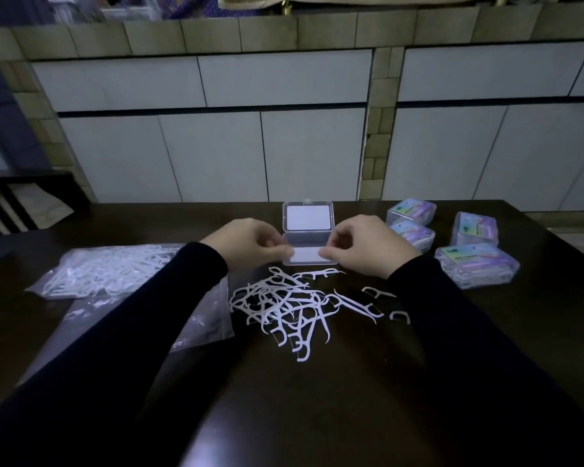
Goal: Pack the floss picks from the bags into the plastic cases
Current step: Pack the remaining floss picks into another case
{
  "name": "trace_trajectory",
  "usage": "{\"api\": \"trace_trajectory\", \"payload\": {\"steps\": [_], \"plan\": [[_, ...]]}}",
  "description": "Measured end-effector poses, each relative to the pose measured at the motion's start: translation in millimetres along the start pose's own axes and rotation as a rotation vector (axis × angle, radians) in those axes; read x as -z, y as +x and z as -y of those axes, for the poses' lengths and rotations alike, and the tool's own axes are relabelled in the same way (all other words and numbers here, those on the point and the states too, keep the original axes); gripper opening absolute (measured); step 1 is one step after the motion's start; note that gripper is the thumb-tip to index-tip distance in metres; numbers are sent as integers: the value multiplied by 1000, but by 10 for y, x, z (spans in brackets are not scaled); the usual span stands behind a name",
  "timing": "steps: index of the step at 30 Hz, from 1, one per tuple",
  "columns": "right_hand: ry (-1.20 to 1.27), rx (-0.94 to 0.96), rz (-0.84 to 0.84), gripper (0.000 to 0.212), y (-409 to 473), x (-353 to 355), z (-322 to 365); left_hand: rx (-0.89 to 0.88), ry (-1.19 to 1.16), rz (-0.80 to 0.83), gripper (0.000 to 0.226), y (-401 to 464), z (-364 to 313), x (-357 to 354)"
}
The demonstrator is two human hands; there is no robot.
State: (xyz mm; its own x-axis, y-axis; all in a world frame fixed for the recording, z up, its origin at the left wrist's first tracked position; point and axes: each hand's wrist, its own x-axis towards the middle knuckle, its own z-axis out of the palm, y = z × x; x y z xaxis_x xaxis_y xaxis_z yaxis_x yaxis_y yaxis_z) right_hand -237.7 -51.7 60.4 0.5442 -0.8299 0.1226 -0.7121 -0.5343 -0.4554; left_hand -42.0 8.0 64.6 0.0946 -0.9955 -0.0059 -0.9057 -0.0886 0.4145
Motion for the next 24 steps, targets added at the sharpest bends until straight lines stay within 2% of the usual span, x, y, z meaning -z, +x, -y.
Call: {"api": "trace_trajectory", "payload": {"steps": [2, 4, 7, 10, 13, 18, 20, 22, 24], "plan": [[1, 73, 145, 23, -68, -8, 109, 53, 57, 245, 75, -164, 1, 120], [-31, 82, 279, 52, -121, -50, 199, 136, 151, 365, 101, -262, 25, 177], [-151, 82, 375, 91, -153, -148, 298, 136, 322, 390, 94, -337, 45, 123], [-263, 79, 399, 109, -151, -219, 335, 57, 334, 345, 63, -350, 77, 55], [-282, 72, 411, 100, -141, -211, 299, 14, 279, 305, 49, -372, 92, 23], [-242, 48, 396, 56, -105, -137, 197, -49, 228, 197, 34, -370, 108, -42], [-214, 49, 368, 48, -97, -114, 170, -78, 250, 167, 31, -359, 108, -38], [-182, 34, 363, 56, -104, -68, 154, -99, 262, 173, 35, -355, 108, -18], [-186, 12, 411, 74, -126, -11, 152, -74, 249, 237, 48, -362, 116, 4]]}}
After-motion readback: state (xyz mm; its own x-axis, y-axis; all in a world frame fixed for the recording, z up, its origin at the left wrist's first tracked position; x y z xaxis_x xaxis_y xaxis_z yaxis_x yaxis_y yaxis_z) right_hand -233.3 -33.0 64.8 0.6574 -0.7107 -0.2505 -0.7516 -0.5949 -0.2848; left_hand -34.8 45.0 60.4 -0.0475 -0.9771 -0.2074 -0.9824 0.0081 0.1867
